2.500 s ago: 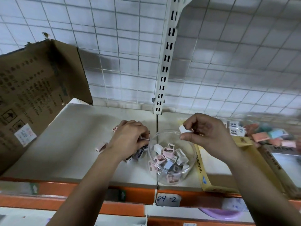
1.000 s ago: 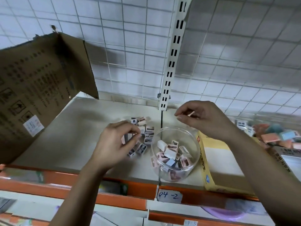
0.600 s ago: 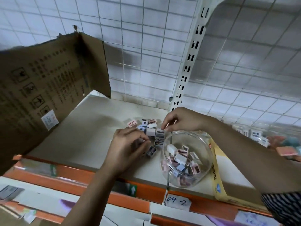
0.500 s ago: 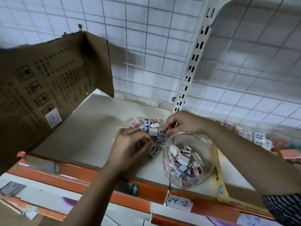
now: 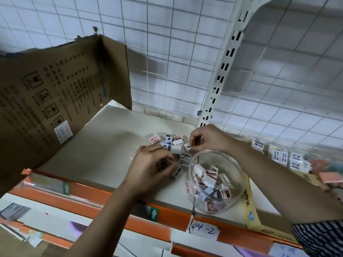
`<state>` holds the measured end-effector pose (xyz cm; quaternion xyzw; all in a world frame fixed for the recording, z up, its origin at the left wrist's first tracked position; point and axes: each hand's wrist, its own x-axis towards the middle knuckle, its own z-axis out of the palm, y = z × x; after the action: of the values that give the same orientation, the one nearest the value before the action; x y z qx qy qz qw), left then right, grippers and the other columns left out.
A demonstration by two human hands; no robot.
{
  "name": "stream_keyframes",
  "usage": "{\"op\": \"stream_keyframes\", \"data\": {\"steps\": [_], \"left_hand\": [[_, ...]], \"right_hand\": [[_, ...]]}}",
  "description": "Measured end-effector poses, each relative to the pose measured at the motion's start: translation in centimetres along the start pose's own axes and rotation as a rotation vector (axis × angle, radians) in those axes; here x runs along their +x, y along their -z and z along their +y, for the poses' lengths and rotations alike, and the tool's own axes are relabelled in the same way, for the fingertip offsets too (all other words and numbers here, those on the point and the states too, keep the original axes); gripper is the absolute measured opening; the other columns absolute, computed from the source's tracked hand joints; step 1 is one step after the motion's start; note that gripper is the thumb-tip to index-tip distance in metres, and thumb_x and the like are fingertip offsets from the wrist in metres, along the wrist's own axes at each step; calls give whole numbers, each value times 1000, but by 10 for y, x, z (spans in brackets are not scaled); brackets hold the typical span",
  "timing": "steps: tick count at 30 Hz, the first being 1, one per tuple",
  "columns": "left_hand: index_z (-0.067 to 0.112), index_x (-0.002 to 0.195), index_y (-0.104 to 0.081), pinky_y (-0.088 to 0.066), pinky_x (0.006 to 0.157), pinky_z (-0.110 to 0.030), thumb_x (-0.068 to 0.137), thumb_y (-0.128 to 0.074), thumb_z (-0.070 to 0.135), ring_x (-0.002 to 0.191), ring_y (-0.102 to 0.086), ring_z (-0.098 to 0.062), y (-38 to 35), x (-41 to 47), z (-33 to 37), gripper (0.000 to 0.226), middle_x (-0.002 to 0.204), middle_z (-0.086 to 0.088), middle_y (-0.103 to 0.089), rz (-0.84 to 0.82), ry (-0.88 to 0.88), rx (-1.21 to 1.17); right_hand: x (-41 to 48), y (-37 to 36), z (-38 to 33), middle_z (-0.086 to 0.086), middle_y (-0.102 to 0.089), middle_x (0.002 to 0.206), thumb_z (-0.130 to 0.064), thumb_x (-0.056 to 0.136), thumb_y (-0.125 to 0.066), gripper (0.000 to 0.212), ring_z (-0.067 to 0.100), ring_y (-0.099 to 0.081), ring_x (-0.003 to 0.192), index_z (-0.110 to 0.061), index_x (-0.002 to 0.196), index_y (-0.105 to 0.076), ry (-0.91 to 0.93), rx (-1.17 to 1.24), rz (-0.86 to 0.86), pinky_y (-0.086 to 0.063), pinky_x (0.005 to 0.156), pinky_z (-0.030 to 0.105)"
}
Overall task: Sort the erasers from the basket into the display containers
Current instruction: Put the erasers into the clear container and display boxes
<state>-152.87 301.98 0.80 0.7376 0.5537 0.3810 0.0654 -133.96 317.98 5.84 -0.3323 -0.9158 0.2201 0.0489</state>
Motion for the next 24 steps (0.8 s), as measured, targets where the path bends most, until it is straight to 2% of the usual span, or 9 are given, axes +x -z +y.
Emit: {"op": "stream_keyframes", "data": {"steps": [5,8,12,15,18,21,24], "left_hand": [[30,89,-64,-38,87,-32,81,-62,56,97,-55,-9,0,-3,6,27,96,15,-62,-89,-40,130],[31,89,-63,-35,87,-31,75,-62,59,102,-52,-12,-1,-3,8,31,99,14,-62,-135,-66,200],[30,85,-63,-33,85,-31,74,-57,62,102,-51,-12,-3,-2,7,35,93,13,-65,-132,-51,241],[29,80,-63,-31,87,-31,78,-49,61,101,-50,-12,-4,-1,10,35,86,11,-65,-128,-33,253],[29,79,-63,-34,87,-31,78,-50,55,95,-54,-11,-1,1,11,29,82,13,-64,-80,0,194],[25,82,-64,-43,75,-29,80,-62,40,79,-54,-3,6,7,17,14,78,18,-59,67,29,12],[19,86,-66,-48,66,-20,81,-69,25,75,-61,-4,16,17,33,8,79,16,-62,171,79,-190]], "right_hand": [[-13,9,8,-3,-65,77,-11,75,-79,17,8,-61,68,-15,82,-64,-19,85,117,-47,64,16],[-24,18,11,-1,-62,77,-10,77,-76,16,4,-54,64,-15,84,-63,-60,114,207,-44,63,14],[-43,29,9,-3,-63,74,-10,78,-76,13,5,-55,64,-15,84,-66,-96,163,332,-46,65,16],[-62,37,0,0,-65,79,-7,78,-77,13,13,-58,70,-13,84,-67,-107,252,418,-47,64,18],[-84,40,-11,5,-65,84,-1,78,-76,15,15,-60,71,-11,82,-66,-125,436,463,-48,64,20],[-104,35,-21,8,-65,88,5,75,-76,16,16,-64,73,-7,80,-67,-127,574,533,-53,72,27],[-120,23,-28,6,-66,87,6,72,-79,18,17,-66,73,-8,78,-68,-128,661,577,-53,74,24]]}}
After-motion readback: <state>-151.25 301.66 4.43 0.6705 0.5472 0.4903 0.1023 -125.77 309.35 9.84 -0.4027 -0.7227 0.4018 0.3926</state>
